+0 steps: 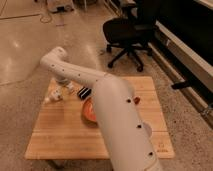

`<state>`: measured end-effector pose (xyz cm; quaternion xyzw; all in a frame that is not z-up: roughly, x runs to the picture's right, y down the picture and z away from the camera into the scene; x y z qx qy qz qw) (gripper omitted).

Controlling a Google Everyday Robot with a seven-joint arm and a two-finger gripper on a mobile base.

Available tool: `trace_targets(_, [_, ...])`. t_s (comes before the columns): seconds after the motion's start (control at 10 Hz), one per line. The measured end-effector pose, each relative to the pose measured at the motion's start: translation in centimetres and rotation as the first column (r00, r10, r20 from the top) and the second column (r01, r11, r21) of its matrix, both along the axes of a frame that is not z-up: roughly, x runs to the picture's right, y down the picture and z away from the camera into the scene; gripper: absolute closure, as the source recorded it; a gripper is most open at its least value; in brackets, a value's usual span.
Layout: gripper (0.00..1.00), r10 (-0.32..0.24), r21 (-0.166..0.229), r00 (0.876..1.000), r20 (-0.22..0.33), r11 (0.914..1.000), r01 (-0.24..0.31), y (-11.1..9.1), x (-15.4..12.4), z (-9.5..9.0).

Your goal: Place the bottle in the ceramic bowl

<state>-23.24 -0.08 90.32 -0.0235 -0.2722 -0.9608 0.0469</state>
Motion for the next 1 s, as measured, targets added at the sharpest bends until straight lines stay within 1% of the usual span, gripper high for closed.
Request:
trace_targets(0.1, [0.20, 0.000, -0.002, 1.000, 0.002, 1.0000, 0.000, 0.2, -1.0, 0.8])
trace_targets(0.2, [0.20, -0.001, -0.003, 1.000, 0.011, 1.0000, 0.001, 0.3, -3.2, 1.7])
trace_targets(0.3, [0.20, -0.006, -0.005, 1.000, 0.008, 1.0000, 0.006, 0.3, -3.9, 2.4])
trace_targets(0.4, [0.20, -0.008, -0.005, 1.000, 0.004, 1.0000, 0.009, 0.3, -4.0, 3.2])
trace_targets(0.5, [0.21, -0.009, -0.010, 1.000, -0.001, 0.9999, 0.009, 0.8, -3.9, 4.3])
trace_targets(0.6, [0.25, -0.004, -0.007, 1.000, -0.002, 1.0000, 0.004, 1.3, -3.5, 5.2])
trace_targets(0.7, [0.34, 0.005, 0.001, 1.000, -0.005, 1.0000, -0.005, 1.8, -2.8, 6.0])
trace_targets(0.8, [0.44, 0.012, 0.004, 1.000, -0.007, 0.9999, -0.011, 2.4, -2.3, 6.0])
trace_targets(0.9, [0.54, 0.016, 0.003, 1.000, -0.012, 0.9999, -0.016, 2.9, -1.9, 5.6])
trace_targets(1.0, [0.64, 0.024, 0.003, 1.000, -0.016, 0.9997, -0.024, 2.9, -1.4, 4.8])
